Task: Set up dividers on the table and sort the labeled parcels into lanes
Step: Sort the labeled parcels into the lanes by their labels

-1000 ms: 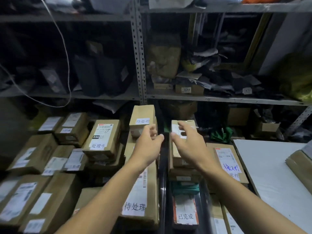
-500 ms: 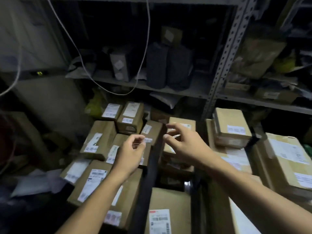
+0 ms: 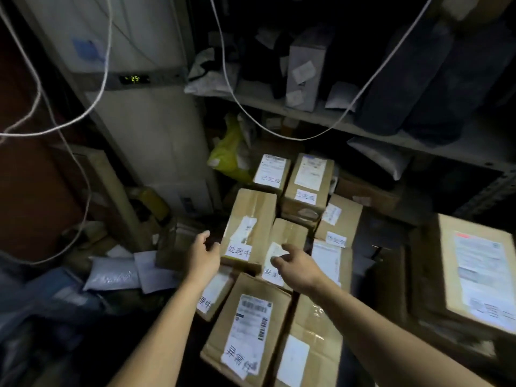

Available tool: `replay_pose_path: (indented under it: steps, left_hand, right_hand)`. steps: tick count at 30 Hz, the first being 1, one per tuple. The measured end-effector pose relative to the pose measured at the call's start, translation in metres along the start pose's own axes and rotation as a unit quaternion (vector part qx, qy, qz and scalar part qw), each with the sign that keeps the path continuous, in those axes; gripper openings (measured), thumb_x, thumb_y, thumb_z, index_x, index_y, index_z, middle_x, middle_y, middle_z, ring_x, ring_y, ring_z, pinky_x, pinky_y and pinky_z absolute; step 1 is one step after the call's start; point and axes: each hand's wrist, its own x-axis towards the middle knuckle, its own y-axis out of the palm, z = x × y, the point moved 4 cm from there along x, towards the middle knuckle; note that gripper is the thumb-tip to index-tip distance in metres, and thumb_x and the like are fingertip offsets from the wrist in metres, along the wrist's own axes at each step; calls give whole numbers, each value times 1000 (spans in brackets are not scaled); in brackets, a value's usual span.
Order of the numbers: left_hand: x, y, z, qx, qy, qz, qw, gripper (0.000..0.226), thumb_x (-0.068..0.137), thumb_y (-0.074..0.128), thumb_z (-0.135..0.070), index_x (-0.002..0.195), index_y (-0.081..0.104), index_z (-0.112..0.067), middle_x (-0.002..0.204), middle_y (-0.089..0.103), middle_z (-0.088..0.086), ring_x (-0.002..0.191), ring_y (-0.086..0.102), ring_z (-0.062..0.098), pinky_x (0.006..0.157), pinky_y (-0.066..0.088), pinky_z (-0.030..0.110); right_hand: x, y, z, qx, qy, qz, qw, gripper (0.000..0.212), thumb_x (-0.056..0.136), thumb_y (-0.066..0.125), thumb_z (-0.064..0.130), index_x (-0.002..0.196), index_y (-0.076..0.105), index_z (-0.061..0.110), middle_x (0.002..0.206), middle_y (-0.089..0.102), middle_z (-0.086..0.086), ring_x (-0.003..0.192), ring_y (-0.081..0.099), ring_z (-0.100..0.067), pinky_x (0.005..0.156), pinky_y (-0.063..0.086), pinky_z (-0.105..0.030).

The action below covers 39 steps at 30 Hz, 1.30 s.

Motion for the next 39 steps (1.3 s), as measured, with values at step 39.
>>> replay_pose_path:
  steps: [39]
  left_hand:
    - [-241, 126, -136, -205, 235, 185, 932, 30, 85, 71, -18, 107, 58, -32, 102, 69, -27, 94, 65, -6, 71, 49, 7]
  right_hand:
    - [-226, -148, -95, 317, -50, -231, 918, 39, 92, 58, 37, 129, 52, 49, 109, 73, 15, 91, 69, -2, 75, 54, -30]
